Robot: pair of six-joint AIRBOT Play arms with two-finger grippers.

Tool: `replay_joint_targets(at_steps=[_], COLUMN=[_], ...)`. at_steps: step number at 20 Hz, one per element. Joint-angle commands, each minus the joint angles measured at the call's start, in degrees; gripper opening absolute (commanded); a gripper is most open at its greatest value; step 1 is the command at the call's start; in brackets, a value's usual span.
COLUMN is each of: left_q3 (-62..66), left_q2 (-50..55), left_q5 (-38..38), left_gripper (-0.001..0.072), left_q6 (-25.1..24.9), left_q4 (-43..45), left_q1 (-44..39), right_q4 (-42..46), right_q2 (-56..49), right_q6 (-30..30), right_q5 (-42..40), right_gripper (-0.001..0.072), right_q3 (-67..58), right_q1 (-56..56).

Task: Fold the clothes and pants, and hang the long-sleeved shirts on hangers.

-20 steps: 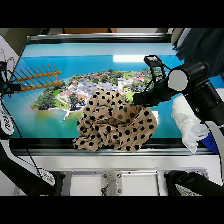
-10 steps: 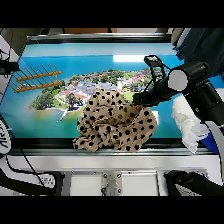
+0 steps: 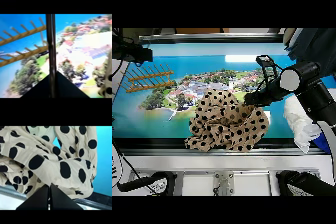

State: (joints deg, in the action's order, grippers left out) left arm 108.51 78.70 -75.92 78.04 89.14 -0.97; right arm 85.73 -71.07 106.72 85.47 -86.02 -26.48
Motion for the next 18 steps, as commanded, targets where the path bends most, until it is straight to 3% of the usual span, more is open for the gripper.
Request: replay_joint_targets(at_steps=[1,3,5,8,11,14,18], left_q3=[0.0,0.0,0.0,0.0,0.0,-0.2,-10.7], left_q2=[-2.1,-2.0,-2.0,-2.0,-2.0,-2.0,-5.2], left_q5=[-7.3,-13.2,-18.5,-18.5,-20.9,-26.2,-24.2], left_gripper=[0.0012,0.0012,0.0012,0.0012,0.0011,0.0011,0.001], left_q6=[-14.4,-19.2,-19.1,-20.2,-32.2,-40.3,-51.1], left_q4=[-25.0,-32.0,-30.1,-26.0,-26.3,-26.6,-40.3], left_q1=[-2.0,-2.0,-2.0,-2.0,-0.5,2.4,11.5], right_q4=[0.0,0.0,0.0,0.0,0.0,0.0,0.0], right_q2=[0.0,0.0,0.0,0.0,0.0,0.0,0.0], right_q6=[0.0,0.0,0.0,0.0,0.0,0.0,0.0], right_q5=[0.0,0.0,0.0,0.0,0.0,0.0,0.0], right_gripper=[0.0008,0.0008,0.0008,0.0008,0.0008,0.0008,0.0008], right_q3=[0.0,0.0,0.0,0.0,0.0,0.0,0.0], right_q1=[0.0,0.0,0.0,0.0,0.0,0.0,0.0])
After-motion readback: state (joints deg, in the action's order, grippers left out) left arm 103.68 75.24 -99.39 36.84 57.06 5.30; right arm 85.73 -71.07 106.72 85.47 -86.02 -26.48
